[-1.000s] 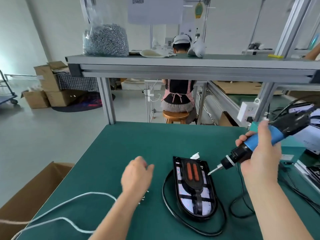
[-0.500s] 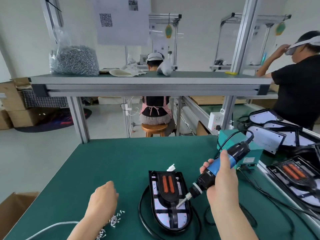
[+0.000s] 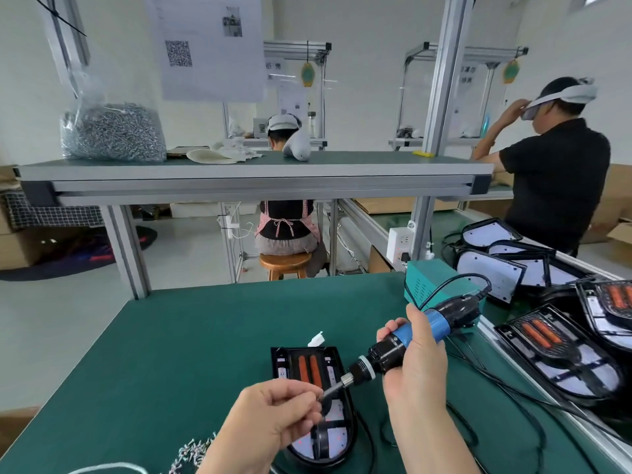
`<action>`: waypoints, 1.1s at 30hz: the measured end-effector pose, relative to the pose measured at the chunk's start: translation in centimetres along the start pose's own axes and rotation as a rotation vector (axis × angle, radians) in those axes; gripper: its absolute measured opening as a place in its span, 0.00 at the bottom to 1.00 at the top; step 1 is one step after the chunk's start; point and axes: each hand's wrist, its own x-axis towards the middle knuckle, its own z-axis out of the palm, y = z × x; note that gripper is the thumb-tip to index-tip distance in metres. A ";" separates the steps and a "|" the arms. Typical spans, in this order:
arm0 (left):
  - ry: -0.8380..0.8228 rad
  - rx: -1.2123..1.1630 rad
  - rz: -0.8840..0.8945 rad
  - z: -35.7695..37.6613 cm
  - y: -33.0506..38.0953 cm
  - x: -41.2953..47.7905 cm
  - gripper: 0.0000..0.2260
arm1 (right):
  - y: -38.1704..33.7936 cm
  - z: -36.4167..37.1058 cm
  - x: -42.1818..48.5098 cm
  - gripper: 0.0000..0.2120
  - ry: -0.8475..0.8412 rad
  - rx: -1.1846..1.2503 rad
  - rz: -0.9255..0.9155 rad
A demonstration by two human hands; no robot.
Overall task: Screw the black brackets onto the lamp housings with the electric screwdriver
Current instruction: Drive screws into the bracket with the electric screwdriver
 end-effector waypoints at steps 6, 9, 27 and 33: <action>0.009 0.047 0.032 0.6 0.0 -0.5 0.05 | 0.1 -0.2 -0.3 0.09 -0.004 -0.008 -0.005; 0.015 0.115 0.071 0.4 0.0 -0.6 0.02 | 0.5 -0.3 -0.5 0.09 -0.007 -0.019 -0.002; 0.000 0.587 0.327 0.6 0.9 -1.5 0.08 | 0.2 1.0 -1.1 0.10 -0.079 -0.073 -0.040; 0.029 0.578 0.347 0.3 0.9 -1.8 0.07 | -0.1 1.0 -1.3 0.10 -0.101 -0.083 -0.042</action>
